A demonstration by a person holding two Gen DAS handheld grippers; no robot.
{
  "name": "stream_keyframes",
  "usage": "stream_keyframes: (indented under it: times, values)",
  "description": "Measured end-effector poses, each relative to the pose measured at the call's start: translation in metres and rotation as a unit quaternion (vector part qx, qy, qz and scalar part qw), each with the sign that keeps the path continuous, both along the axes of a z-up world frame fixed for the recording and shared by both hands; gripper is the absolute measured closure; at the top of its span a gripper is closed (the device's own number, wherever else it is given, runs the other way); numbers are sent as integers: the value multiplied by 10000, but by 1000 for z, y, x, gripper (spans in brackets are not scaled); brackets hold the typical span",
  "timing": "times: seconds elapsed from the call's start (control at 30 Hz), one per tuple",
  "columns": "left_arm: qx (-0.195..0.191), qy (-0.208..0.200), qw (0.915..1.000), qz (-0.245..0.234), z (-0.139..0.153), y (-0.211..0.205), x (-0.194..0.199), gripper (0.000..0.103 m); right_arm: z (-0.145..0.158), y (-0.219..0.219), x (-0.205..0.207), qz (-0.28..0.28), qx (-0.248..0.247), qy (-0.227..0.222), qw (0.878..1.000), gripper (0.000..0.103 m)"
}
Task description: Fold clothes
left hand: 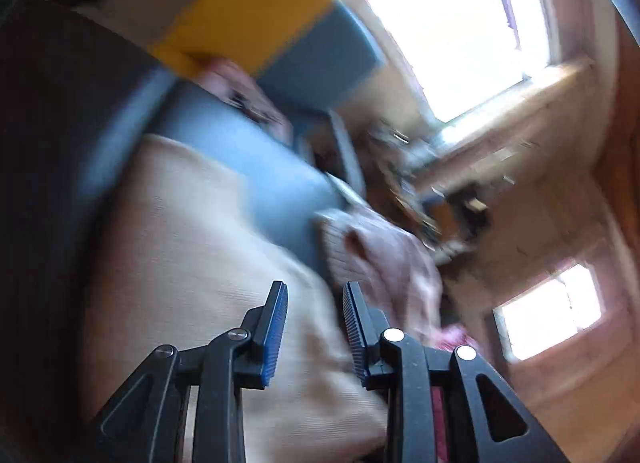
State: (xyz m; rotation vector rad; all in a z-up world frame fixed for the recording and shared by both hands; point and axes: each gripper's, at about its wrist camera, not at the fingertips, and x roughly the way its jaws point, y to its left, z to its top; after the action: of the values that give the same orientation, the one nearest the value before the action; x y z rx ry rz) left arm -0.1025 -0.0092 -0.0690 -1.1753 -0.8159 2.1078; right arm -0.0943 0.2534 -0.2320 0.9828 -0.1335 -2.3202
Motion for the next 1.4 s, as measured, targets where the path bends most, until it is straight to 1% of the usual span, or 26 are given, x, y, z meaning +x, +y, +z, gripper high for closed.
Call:
stream_keyframes:
  times: [0.07,0.1,0.13,0.17,0.27,0.3,0.33,0.43,0.47,0.5,0.57,0.6,0.67,0.73,0.77,0.83,0.87,0.9,0.93,1.0,1.07,1.1,1.17,1.2,1.3,1.4]
  values:
    - [-309,-44,9994,171,-11,-23,7,76,4,3,10,-134,83,-48,9999,36]
    - [-455,-46,9988,173,-17,-28,12,76,7,5,19,-184,107,-85,9997,34]
    - [-653,0,9978,140,-23,-31,19,76,6,11,27,-246,146,-99,9995,30]
    - [-788,44,9968,82,-26,-32,24,76,8,20,35,-315,203,-132,9992,28]
    - [-1034,188,9940,-292,-38,-23,38,76,15,49,58,-524,377,-233,9976,28]
    - [-1116,244,9926,-403,-41,-19,42,76,18,59,54,-596,386,-248,9972,28]
    - [-1171,294,9913,-521,-45,-12,45,76,24,72,66,-705,309,-249,9967,29]
    - [-1104,219,9908,-752,-56,4,47,76,50,87,80,-701,-320,-119,9970,30]
    - [-1154,167,9897,-833,-61,10,48,76,58,92,85,-696,-533,-75,9961,30]
    - [-1224,145,9881,-916,-66,15,50,76,61,84,81,-537,-706,-85,9960,30]
    - [-1533,344,9816,-1090,-71,26,57,76,67,65,73,-197,-1048,-110,9942,30]
    - [-1686,443,9776,-1176,-73,32,60,76,63,54,71,-36,-1107,-223,9936,30]
    - [-1908,582,9709,-1327,-74,38,67,76,49,35,67,180,-1114,-489,9924,34]
    - [-2067,678,9650,-1462,-73,39,72,76,29,23,66,277,-1011,-787,9914,51]
    - [-2103,707,9633,-1510,-71,38,73,76,19,17,65,325,-959,-935,9905,51]
    - [-2077,717,9638,-1512,-69,32,73,76,0,5,64,421,-854,-1231,9878,54]
    - [-2010,684,9658,-1489,-67,29,71,76,1,12,63,356,-971,-1278,9864,54]
    - [-1944,653,9678,-1463,-66,26,69,76,3,20,62,284,-1098,-1319,9848,51]
    - [-1886,621,9696,-1430,-66,23,68,76,5,28,61,211,-1225,-1359,9829,45]
    - [-1845,603,9709,-1403,-67,24,67,76,7,39,50,44,-1487,-1319,9800,39]
    - [-1855,623,9707,-1395,-68,29,67,76,13,51,40,-113,-1825,-1284,9747,39]
    - [-1866,644,9702,-1403,-69,31,68,76,13,55,40,-170,-1885,-1244,9740,39]
    - [-1863,672,9699,-1419,-69,33,68,76,20,63,32,-351,-1998,-1197,9719,39]
    - [-1839,668,9703,-1422,-70,32,68,76,18,64,25,-440,-2040,-1207,9705,39]
    - [-1785,676,9711,-1437,-72,32,68,76,18,65,1,-674,-2042,-1256,9685,39]
    - [-1817,710,9700,-1451,-70,37,69,76,17,67,-21,-890,-2025,-1337,9660,39]
